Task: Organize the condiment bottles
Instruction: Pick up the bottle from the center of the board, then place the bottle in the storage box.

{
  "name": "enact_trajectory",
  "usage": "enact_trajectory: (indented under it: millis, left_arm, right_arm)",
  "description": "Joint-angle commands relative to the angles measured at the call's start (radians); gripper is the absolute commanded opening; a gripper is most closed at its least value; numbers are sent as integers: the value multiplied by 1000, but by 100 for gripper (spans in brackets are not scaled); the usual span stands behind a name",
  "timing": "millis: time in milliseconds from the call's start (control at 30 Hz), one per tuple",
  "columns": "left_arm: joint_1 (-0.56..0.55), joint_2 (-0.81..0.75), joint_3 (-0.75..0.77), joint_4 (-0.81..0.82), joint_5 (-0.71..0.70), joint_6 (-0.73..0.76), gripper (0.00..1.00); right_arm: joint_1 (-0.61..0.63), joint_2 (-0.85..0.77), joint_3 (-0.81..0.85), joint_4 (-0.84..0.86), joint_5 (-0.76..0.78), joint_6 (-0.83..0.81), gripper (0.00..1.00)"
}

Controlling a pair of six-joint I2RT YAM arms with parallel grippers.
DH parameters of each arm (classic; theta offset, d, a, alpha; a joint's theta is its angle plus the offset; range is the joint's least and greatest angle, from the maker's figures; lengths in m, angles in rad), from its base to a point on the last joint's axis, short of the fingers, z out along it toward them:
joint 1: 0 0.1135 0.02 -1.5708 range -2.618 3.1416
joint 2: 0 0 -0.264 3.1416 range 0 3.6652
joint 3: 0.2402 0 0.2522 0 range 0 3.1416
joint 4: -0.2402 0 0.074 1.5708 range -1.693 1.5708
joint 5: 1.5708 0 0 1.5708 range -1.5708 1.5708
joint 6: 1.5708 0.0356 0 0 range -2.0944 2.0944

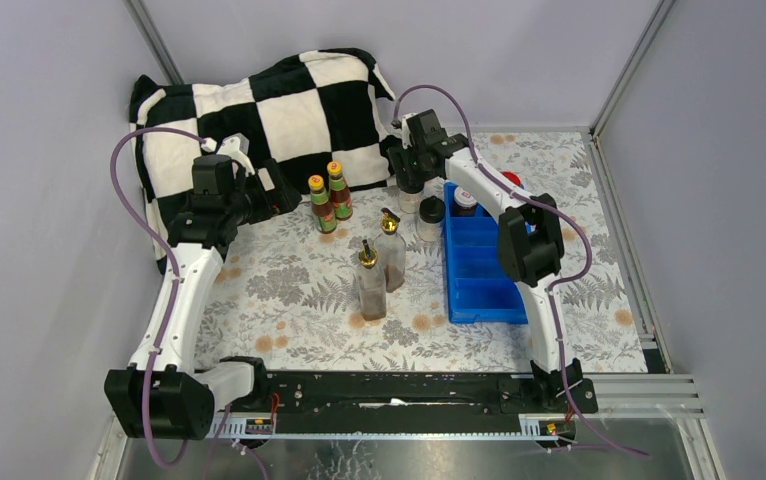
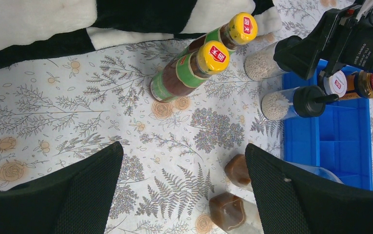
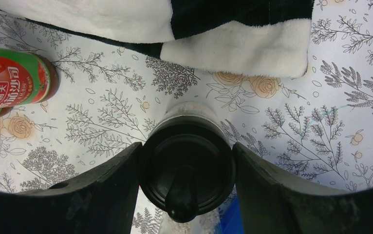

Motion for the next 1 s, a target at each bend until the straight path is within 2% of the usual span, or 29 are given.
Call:
enact_trajectory:
  millis: [0,333,633,833,967]
  left_arm:
    - [6,-5,-3,49,-6,12,99]
    - [6,-26,-3,49,3,-2,99]
    - [6,-45,1,41,13,-9,99]
    - [6,-54,1,34,26,-12,99]
    - [5,-56,3,32,38,-10,99]
  right_arm:
    - [-2,-119,5,23,-4,-9,53]
    - [-2,-296,46,9,16,-37,53]
    - [-1,-455,73,-106,146,-71,54]
    - [-6,-559,-37,-160,259,-64,56]
    - [-50,-632,-140,-159,274,-27,57]
